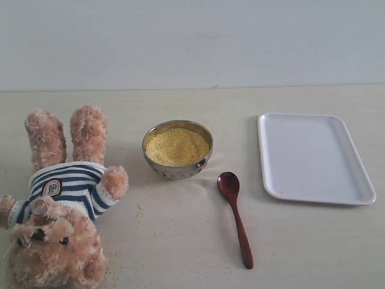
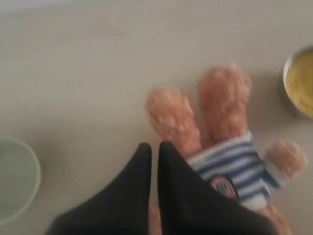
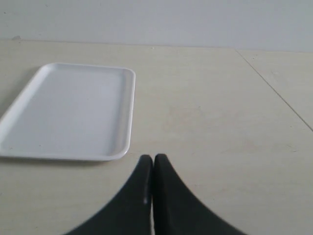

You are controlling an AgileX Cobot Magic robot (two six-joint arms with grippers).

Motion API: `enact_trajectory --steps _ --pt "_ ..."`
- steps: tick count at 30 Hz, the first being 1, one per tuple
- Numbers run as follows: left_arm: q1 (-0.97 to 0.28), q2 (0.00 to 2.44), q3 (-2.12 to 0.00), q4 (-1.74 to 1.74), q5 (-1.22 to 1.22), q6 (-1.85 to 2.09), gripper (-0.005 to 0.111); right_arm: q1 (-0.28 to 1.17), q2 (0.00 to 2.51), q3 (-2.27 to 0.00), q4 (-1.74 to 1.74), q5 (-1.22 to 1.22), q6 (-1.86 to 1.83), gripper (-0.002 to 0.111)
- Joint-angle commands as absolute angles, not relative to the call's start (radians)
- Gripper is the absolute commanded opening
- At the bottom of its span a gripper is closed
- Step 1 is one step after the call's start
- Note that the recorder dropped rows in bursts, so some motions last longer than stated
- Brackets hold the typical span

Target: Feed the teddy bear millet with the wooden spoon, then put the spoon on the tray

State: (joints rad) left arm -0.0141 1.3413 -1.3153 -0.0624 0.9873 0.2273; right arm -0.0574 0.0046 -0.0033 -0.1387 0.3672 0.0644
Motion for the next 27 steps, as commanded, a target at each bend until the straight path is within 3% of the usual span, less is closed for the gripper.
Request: enact_trajectory --steps 1,10,15,17,18,20,24,27 --pt "-0.021 1.537 -1.469 -0.144 1.221 0.304 0.005 -0.060 0.000 0.000 -0.139 0.366 0.069 0.000" --pt "-0.021 1.625 -1.353 -0.167 1.221 0.272 0.005 -0.060 0.000 0.000 -0.139 0.366 0.069 0.000" --pt "-0.033 1.623 -1.252 -0.789 1.221 0.945 0.005 -0.060 0.000 0.000 -0.139 0.366 0.069 0.000" --pt "-0.070 1.623 -1.195 -0.929 1.221 1.524 0.005 -0.060 0.000 0.000 -0.139 0.366 0.069 0.000" --pt "-0.100 1.623 -1.181 -0.856 1.221 1.801 0.007 -0.060 0.000 0.000 -0.139 0.366 0.069 0.000" --pt "-0.142 1.632 -1.181 -0.650 1.219 1.920 0.015 -0.060 0.000 0.000 -0.139 0.366 0.069 0.000" --pt "-0.203 1.632 -1.181 -0.293 1.079 1.920 0.033 -0.060 0.000 0.000 -0.139 0.366 0.069 0.000" --pt "-0.208 1.632 -1.181 -0.250 1.024 1.904 0.047 -0.060 0.000 0.000 -0.139 0.366 0.069 0.000"
